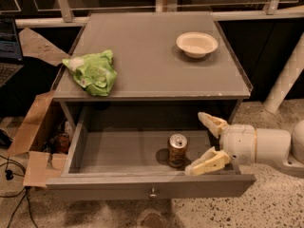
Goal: Pick orange can from top drawer and place on counter
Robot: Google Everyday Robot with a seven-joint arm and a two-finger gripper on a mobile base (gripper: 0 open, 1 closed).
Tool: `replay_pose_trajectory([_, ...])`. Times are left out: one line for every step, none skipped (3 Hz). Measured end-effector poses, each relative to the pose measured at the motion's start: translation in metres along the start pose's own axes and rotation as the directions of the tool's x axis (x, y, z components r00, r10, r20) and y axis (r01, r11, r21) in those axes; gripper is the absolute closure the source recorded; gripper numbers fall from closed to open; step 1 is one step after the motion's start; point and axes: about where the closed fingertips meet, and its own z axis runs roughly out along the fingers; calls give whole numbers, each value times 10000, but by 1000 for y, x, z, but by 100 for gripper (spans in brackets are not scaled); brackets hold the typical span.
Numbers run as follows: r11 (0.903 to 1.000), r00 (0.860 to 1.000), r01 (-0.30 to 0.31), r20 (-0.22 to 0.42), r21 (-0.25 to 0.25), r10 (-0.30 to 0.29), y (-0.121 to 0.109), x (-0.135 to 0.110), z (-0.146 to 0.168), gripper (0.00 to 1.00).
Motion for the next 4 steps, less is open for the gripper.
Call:
replay_pose_trajectory([9995,10000,14,-53,328,-12,-5,5,1,0])
replay_pose_trajectory([9995,10000,14,-53,328,-12,-5,5,1,0])
replay_pose_trajectory([9992,9999,-42,100,390,39,-4,8,1,0])
replay_pose_trajectory([9997,9985,40,538,261,-54,-22,21,8,0])
